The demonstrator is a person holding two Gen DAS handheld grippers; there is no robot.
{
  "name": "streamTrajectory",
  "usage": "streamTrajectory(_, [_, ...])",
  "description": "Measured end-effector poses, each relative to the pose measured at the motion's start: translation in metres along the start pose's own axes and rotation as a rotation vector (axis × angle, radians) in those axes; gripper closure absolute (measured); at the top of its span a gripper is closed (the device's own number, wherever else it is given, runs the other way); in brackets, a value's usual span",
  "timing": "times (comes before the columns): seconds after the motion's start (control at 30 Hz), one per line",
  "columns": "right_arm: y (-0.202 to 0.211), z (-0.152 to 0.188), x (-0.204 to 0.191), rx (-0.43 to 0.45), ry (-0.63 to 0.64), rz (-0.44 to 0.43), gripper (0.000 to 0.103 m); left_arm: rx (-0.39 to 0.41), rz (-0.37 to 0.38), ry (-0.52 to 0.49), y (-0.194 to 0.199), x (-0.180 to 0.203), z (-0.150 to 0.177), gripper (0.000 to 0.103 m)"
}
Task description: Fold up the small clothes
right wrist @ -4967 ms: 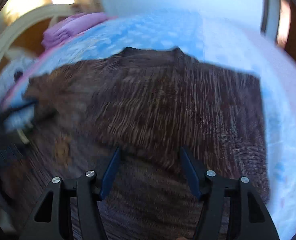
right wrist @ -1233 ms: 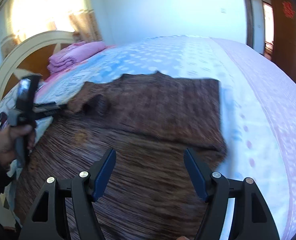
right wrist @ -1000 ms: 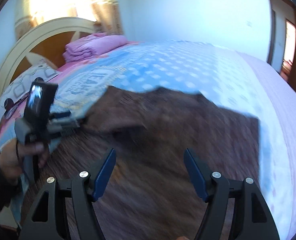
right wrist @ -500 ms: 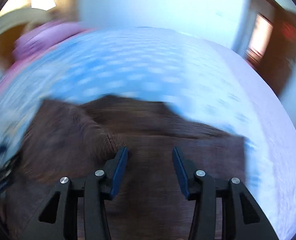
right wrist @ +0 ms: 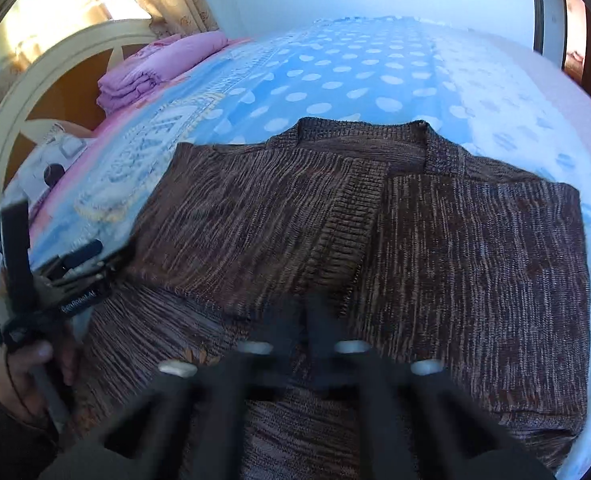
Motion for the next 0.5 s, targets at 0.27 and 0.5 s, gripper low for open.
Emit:
streamTrajectory(0.27, [0.017, 0.022, -0.002, -0.004, 0.044, 0.012, 0.101, -0.008, 0.001, -0.013, 0.002, 0.0, 0.003, 0.018])
streamTrajectory(0.5, [0.025, 0.032, 0.009, 0.011, 0.028, 0.041, 0.101, -0.012, 0.001, -0.029, 0.004, -0.003, 0.008, 0.014])
Point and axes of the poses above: each gripper's, at about its wrist camera, not at the fingertips, and y roughly against the way its jaws point, x to its right, z to its underside, the point moved 7 cm from there along -y, roughly the way its jaws point, and after that the axes turned 3 degrees about -z, right-handed, at the moved point
